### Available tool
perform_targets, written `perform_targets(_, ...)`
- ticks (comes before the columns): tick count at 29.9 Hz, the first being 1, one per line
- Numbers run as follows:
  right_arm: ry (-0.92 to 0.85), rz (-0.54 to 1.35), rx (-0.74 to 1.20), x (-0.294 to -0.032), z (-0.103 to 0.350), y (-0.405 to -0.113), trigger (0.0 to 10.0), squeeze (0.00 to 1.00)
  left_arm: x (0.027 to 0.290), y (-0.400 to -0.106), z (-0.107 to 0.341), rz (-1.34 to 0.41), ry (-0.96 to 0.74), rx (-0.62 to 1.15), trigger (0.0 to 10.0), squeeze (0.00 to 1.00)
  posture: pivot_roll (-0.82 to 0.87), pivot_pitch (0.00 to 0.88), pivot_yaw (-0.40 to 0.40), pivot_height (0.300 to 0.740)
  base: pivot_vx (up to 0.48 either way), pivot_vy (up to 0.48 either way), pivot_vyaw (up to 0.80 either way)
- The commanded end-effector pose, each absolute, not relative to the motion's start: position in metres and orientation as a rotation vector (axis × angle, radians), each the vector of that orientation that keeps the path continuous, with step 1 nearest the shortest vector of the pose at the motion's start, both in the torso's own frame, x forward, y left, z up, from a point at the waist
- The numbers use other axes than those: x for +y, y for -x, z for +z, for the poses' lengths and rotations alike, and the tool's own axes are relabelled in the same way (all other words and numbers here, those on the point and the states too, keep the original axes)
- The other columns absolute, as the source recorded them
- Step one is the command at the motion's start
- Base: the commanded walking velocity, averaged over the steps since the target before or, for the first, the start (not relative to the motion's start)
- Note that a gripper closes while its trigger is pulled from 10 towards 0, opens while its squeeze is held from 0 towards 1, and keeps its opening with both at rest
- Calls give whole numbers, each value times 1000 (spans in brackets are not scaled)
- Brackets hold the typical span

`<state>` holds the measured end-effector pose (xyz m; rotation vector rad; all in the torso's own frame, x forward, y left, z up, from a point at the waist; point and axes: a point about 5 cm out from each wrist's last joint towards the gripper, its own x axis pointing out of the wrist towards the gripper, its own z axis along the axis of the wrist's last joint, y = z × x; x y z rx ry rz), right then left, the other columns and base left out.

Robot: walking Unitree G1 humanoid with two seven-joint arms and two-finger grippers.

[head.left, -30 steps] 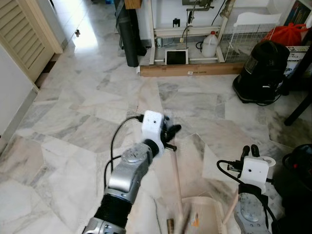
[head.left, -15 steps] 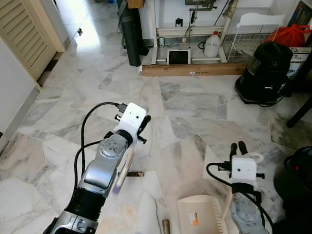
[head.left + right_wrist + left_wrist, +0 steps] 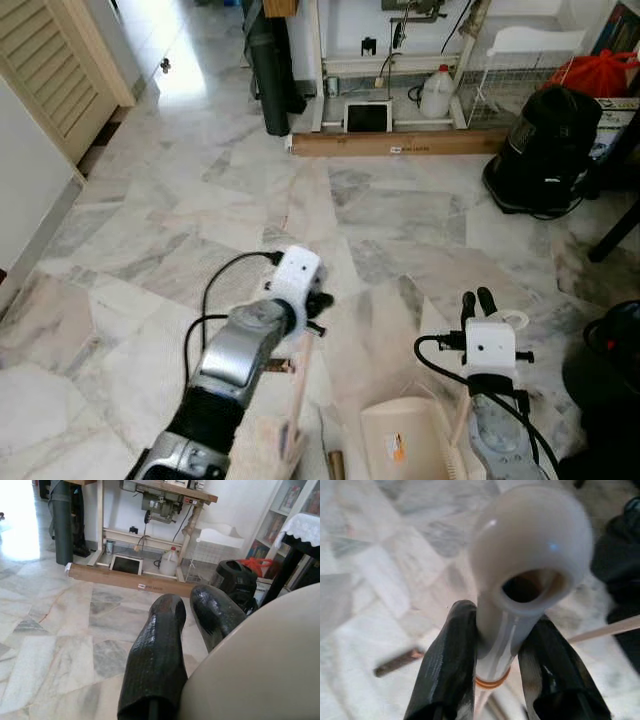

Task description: Sweep floor

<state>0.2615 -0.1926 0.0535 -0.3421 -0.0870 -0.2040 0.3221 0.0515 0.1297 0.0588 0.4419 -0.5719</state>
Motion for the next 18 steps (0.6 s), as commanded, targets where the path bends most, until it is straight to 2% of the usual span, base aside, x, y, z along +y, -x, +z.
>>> perform_targets(1, 403, -182, 30, -197, 33, -252, 10000, 0, 36, -316, 125, -655, 151, 548, 10000, 0, -39, 121, 71, 740, 0, 0, 0)
perform_targets(11, 395, -195, 29, -196, 34, -256, 10000, 0, 13, -319, 137, -687, 343, 620, 10000, 0, -43, 103, 92, 740, 0, 0, 0)
perform_targets(14, 393, -195, 31, -196, 34, -256, 10000, 0, 12, -325, 145, -647, 387, 561, 10000, 0, -44, 100, 94, 740, 0, 0, 0)
perform_targets(15, 391, -197, 32, -196, 33, -256, 10000, 0, 14, -332, 155, -594, 413, 487, 10000, 0, -45, 97, 96, 740, 0, 0, 0)
perform_targets(18, 389, -198, 35, -196, 33, -256, 10000, 0, 17, -337, 164, -564, 369, 413, 10000, 0, -43, 93, 96, 740, 0, 0, 0)
